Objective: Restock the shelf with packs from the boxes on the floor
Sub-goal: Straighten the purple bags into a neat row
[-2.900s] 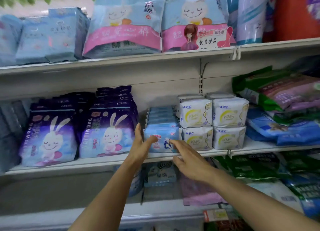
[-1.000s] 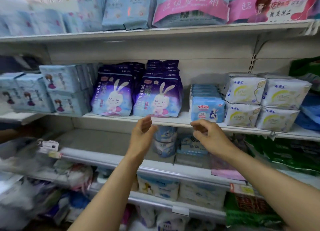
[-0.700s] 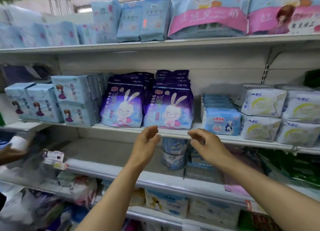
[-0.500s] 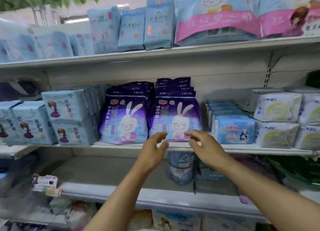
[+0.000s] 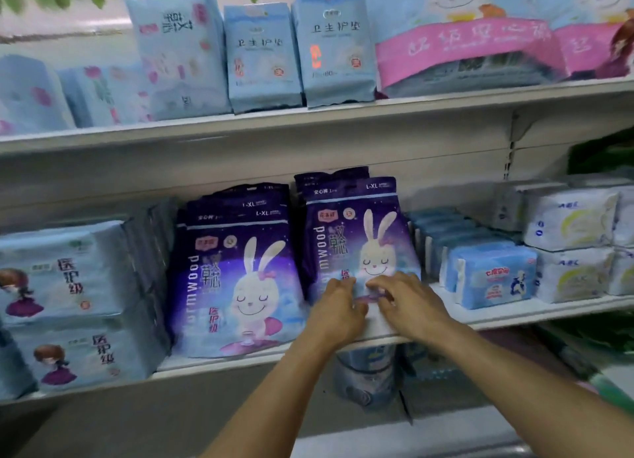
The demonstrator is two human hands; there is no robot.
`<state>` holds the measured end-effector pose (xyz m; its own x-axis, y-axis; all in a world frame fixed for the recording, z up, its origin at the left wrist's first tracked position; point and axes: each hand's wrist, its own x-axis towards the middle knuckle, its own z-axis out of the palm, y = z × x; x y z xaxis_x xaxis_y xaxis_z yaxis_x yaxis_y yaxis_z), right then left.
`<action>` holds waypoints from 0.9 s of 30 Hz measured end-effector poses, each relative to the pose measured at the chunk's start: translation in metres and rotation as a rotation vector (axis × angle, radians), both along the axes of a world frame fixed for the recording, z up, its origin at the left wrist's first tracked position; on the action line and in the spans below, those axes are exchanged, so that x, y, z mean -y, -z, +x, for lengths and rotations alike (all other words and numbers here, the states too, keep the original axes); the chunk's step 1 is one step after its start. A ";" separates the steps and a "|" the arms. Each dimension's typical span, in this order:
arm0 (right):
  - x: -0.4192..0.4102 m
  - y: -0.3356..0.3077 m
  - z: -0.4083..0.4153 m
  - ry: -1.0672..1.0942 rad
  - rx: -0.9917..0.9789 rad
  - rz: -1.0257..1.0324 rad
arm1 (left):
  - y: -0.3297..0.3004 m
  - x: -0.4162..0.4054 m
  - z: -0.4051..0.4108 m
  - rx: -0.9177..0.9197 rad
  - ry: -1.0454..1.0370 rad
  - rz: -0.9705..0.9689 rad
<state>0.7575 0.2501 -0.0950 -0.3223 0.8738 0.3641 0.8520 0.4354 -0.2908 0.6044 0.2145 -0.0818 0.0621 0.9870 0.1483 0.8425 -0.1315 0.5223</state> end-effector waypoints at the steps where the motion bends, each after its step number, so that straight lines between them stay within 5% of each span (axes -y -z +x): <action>1: -0.001 -0.002 -0.003 0.007 -0.016 0.032 | 0.001 -0.002 -0.001 -0.009 -0.004 0.007; 11: -0.012 -0.015 0.001 -0.141 -0.017 -0.037 | 0.007 0.005 0.009 -0.040 -0.020 0.026; 16: -0.011 -0.051 0.010 0.016 -0.045 0.201 | 0.009 0.013 0.019 0.059 -0.086 0.010; 18: -0.020 -0.076 0.009 0.058 -0.095 0.240 | 0.013 0.011 0.028 0.302 -0.123 -0.017; 23: -0.060 -0.131 0.002 0.054 -0.226 0.042 | -0.008 -0.003 0.058 1.713 -0.282 -0.202; 27: -0.087 -0.134 -0.007 0.025 -0.392 -0.223 | -0.015 -0.020 0.067 1.951 -0.429 -0.113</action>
<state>0.7503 0.3371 0.0393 -0.1752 0.9506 0.2563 0.6686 0.3059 -0.6778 0.6709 0.2348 -0.0670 -0.2746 0.8989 -0.3414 -0.8041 -0.0200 0.5942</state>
